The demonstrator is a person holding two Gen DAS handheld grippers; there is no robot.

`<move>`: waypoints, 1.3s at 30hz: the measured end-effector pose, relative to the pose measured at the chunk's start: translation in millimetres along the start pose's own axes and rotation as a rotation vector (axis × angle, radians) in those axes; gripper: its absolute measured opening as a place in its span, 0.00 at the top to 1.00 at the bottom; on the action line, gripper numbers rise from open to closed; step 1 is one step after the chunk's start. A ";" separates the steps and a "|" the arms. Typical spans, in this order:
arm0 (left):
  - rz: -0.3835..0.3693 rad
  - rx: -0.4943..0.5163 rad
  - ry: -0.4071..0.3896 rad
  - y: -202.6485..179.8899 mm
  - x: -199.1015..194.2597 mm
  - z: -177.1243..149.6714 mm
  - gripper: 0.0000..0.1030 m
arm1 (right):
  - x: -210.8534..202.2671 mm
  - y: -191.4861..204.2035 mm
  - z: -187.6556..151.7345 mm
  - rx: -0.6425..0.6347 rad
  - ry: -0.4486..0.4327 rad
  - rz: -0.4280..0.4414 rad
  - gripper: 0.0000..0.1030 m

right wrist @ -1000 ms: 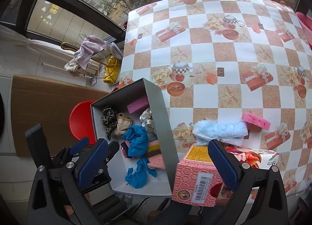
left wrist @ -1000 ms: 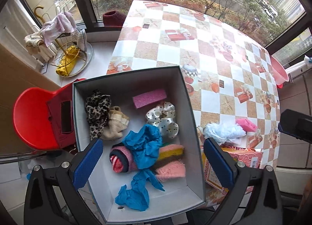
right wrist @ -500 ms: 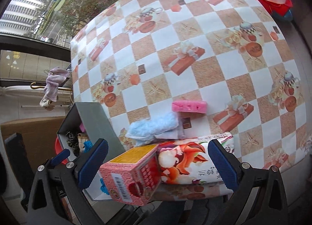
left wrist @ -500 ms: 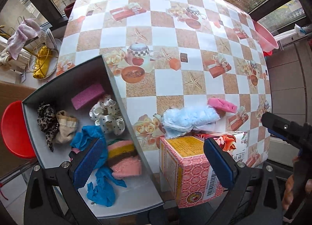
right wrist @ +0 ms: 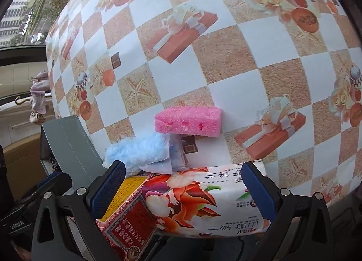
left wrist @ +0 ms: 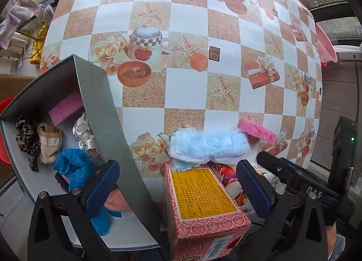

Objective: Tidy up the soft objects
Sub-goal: 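Move both open tools back toward the fluffy blue cloth and pink sponge on the table, then grasp the fluffy light-blue cloth with the left tool while the right tool grasps the pink sponge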

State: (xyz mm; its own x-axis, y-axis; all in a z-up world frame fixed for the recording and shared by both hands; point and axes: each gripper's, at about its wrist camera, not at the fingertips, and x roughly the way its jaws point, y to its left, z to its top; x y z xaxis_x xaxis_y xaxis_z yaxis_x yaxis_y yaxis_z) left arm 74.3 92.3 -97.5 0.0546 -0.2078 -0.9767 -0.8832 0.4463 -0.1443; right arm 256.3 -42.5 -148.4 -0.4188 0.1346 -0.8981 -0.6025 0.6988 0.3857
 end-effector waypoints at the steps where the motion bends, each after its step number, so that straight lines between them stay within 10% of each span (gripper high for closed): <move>1: 0.002 -0.013 -0.005 1.8 -0.8 1.3 0.00 | 5.2 5.0 1.7 -0.020 0.022 0.001 0.00; 6: -0.008 -0.070 -0.040 10.0 -11.3 6.2 0.00 | 31.1 26.9 7.6 -0.110 0.123 -0.045 0.00; 16: -0.005 -0.111 -0.107 27.6 -33.8 6.0 0.00 | 71.1 24.6 18.5 0.151 0.304 0.399 0.00; 22: 0.015 -0.082 -0.107 28.1 -29.7 4.1 0.00 | 44.3 10.4 36.8 0.302 0.042 0.775 0.00; 25: 0.029 -0.059 -0.102 25.4 -24.7 4.4 0.00 | 2.5 6.4 40.3 0.201 -0.086 0.637 0.00; 31: 0.060 0.035 -0.076 9.0 -12.0 4.6 0.00 | -27.5 -22.7 30.0 0.110 -0.146 0.018 0.00; 39: 0.346 0.453 -0.014 -44.3 22.5 1.0 0.00 | 26.7 -17.2 18.9 -0.039 0.020 -0.136 0.00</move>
State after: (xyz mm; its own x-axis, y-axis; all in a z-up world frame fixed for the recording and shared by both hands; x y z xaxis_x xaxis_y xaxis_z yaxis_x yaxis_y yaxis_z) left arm 115.2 68.7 -113.2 -0.1937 0.0274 -0.9807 -0.5630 0.8155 0.1340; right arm 268.3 -37.7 -183.0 -0.3446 0.0261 -0.9384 -0.6808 0.6813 0.2689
